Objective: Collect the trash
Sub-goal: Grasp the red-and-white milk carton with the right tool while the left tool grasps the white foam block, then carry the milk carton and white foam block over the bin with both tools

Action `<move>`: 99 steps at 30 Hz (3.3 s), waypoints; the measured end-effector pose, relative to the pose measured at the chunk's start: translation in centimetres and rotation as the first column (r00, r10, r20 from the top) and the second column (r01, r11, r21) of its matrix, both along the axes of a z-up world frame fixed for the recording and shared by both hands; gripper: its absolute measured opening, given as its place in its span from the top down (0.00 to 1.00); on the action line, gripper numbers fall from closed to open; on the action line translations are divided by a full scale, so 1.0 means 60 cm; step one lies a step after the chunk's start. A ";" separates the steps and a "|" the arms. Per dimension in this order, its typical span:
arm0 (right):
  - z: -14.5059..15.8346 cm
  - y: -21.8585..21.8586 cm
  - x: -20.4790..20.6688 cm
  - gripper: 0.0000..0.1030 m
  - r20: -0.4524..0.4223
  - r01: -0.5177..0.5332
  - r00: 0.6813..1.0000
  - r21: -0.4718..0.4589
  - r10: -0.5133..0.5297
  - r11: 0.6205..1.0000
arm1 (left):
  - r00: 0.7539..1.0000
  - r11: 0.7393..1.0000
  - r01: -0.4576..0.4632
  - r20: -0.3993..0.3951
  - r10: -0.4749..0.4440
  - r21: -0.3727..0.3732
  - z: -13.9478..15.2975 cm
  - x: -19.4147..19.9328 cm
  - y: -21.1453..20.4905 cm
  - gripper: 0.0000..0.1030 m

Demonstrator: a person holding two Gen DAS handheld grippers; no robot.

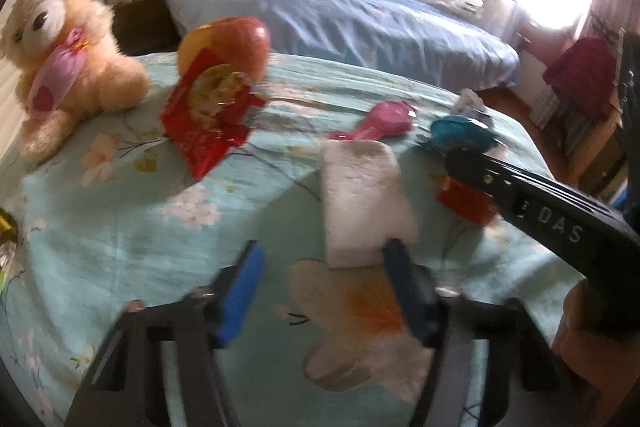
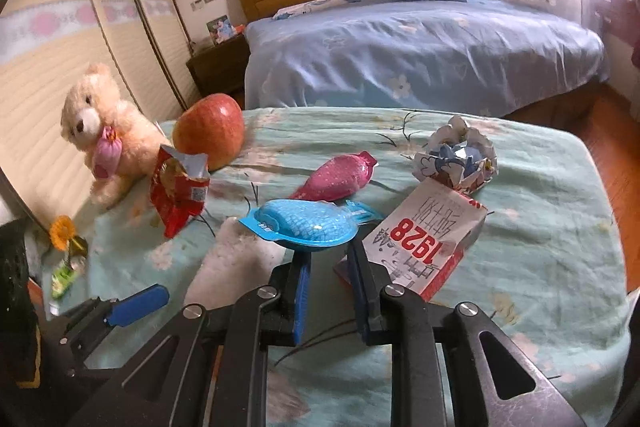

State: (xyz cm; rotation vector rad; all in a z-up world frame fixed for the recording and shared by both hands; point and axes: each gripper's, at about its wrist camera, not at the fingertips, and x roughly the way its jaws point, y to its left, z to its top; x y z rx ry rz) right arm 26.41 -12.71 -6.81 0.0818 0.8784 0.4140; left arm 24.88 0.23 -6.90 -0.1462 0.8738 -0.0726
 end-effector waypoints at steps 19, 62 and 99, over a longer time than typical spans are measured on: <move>-0.010 -0.069 -0.034 0.72 -0.065 0.095 0.993 0.010 -0.094 0.995 | 1.000 1.000 0.017 0.005 -0.017 -0.023 0.014 -0.028 0.012 0.88; -0.010 -0.144 -0.040 0.49 -0.067 0.259 0.965 0.064 -0.255 0.964 | 0.998 0.998 0.058 0.028 -0.058 0.011 0.007 0.000 -0.036 0.68; 0.023 -0.378 -0.221 0.49 -0.021 0.378 0.926 0.071 -0.378 0.923 | 0.915 0.917 0.398 0.065 -0.398 0.014 0.046 -0.099 -0.268 0.68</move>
